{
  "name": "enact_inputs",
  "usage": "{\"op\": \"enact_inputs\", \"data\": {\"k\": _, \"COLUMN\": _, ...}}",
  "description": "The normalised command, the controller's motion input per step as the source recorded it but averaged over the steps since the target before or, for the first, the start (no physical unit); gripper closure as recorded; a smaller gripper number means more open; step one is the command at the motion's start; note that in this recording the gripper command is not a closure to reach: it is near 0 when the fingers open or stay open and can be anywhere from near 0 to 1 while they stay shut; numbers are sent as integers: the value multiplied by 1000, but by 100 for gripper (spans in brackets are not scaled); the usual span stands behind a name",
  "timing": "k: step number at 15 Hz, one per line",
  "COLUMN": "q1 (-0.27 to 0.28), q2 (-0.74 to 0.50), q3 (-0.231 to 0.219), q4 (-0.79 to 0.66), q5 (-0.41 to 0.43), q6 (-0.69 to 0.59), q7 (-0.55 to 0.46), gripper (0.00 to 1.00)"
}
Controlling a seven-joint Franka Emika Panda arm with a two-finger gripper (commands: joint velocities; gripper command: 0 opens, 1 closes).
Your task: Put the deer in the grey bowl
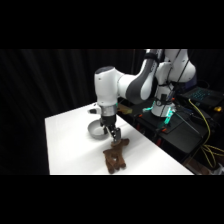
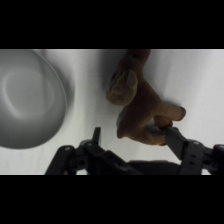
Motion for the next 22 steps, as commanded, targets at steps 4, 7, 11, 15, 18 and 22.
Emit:
{"op": "enact_inputs", "data": {"k": 4, "q1": -1, "q2": 444, "q3": 73, "q4": 370, "q5": 57, "q6": 95, "q7": -135, "gripper": 0}}
{"op": "enact_inputs", "data": {"k": 7, "q1": -4, "q2": 490, "q3": 38, "q4": 491, "q5": 28, "q6": -24, "q7": -124, "gripper": 0}}
{"op": "enact_inputs", "data": {"k": 11, "q1": -31, "q2": 320, "q3": 30, "q4": 436, "q5": 28, "q6": -167, "q7": -121, "gripper": 100}}
{"op": "enact_inputs", "data": {"k": 15, "q1": 12, "q2": -74, "q3": -29, "q4": 174, "q5": -17, "q6": -316, "q7": -18, "gripper": 100}}
{"op": "enact_inputs", "data": {"k": 18, "q1": 43, "q2": -365, "q3": -70, "q4": -62, "q5": -49, "q6": -390, "q7": 56, "gripper": 70}}
{"op": "enact_inputs", "data": {"k": 22, "q1": 24, "q2": -529, "q3": -74, "q4": -105, "q5": -53, "q6": -484, "q7": 49, "gripper": 59}}
